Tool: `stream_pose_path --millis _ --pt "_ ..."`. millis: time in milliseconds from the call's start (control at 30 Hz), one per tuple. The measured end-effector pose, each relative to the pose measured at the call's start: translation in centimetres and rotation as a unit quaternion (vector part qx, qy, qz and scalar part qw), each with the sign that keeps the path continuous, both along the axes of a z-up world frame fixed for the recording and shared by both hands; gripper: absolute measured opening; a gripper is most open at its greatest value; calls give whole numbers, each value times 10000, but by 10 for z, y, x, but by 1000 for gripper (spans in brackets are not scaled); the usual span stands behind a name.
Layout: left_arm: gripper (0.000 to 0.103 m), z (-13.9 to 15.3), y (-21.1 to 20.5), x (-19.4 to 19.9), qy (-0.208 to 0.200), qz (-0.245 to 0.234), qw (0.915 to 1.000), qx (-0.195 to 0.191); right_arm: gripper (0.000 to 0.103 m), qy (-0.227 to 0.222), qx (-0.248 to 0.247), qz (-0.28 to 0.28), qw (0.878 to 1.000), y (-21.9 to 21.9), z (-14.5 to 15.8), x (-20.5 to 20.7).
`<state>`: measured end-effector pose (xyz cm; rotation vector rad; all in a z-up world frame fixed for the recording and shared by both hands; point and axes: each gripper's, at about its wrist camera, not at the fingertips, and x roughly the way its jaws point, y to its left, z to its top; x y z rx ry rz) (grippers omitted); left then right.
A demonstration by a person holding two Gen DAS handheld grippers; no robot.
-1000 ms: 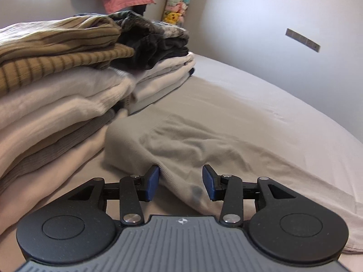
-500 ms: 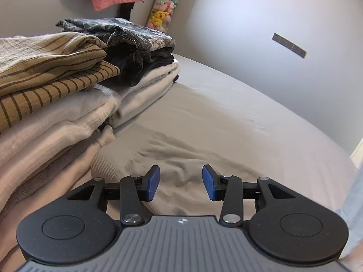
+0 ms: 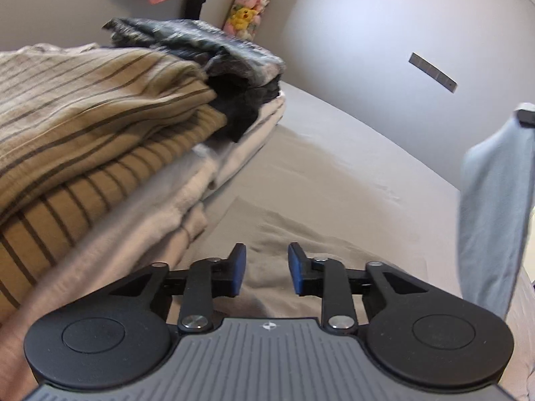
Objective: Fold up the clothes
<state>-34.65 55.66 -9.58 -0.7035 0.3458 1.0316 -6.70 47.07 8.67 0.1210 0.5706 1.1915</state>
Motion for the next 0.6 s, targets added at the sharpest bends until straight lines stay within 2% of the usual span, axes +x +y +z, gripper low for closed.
stream_pose_path --millis 100,233,300,400,600 --pt "21 -5 5 -2 35 46 10000 -74 11 -41 -169 457 9988 26 -28 -34" --pt "19 -12 8 0 216 139 9995 -166 11 -212 -359 1122 9928 57 -66 -67" --pt "17 -18 12 -3 154 222 9991 -336 11 -291 -473 1470 9876 67 -85 -89" --pt "15 -22 15 -7 115 316 9986 -415 11 -365 -759 1932 9775 88 -112 -106" --pt "15 -25 14 -6 212 414 9982 -378 11 -186 -1409 2806 9492 108 -161 -125"
